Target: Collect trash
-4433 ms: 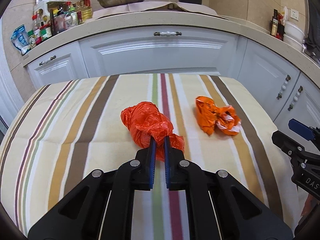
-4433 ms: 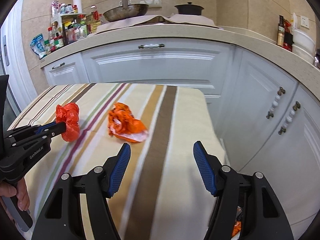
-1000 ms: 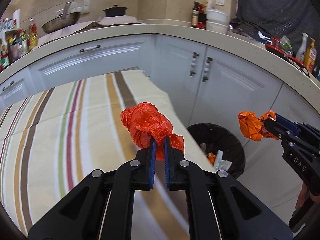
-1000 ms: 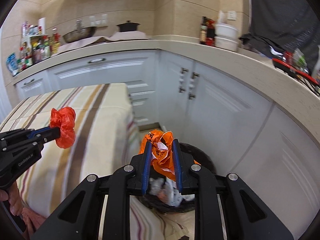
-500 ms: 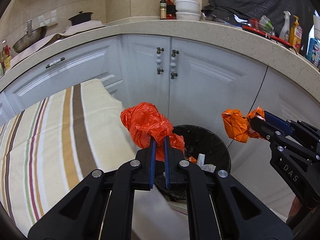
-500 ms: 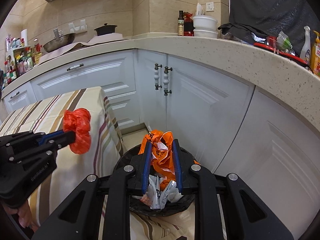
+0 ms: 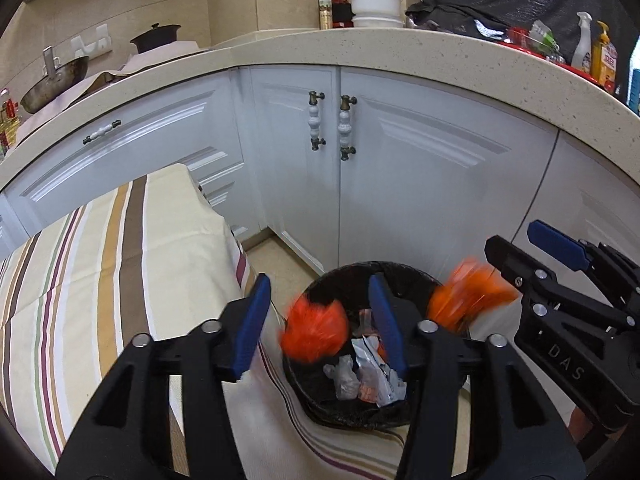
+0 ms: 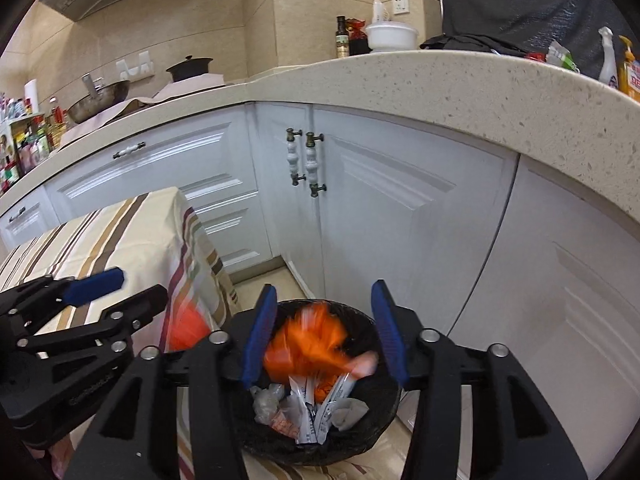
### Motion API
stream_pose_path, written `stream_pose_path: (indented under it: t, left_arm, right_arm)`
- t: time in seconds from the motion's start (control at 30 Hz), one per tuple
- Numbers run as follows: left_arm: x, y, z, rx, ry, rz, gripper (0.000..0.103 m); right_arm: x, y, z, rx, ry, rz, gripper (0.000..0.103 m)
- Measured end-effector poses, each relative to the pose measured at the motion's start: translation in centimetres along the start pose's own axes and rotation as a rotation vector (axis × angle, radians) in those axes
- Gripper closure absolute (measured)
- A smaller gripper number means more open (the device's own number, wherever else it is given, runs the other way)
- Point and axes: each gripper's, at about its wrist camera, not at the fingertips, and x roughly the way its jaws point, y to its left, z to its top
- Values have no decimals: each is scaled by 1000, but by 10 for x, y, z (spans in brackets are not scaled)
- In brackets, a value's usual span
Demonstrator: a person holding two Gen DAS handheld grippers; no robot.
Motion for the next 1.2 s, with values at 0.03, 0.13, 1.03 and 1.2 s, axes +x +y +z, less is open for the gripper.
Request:
stream_pose_path:
  t: [0.03, 0.13, 1.03, 1.2]
  left_arm:
    - [0, 0, 1, 3, -1, 4, 51]
    - [0, 1, 2, 5, -4, 18, 45]
    - [-56, 29, -19, -48, -69, 27, 28]
    - [-71, 35, -28, -53, -83, 22, 27]
  right_arm:
    - [0, -1, 0, 3, 0, 1, 53]
    - [-4, -2, 0, 2, -4, -8, 50]
    - [-51, 18, -8, -14, -35, -73, 29]
    - [-62, 25, -15, -16, -39, -73, 27]
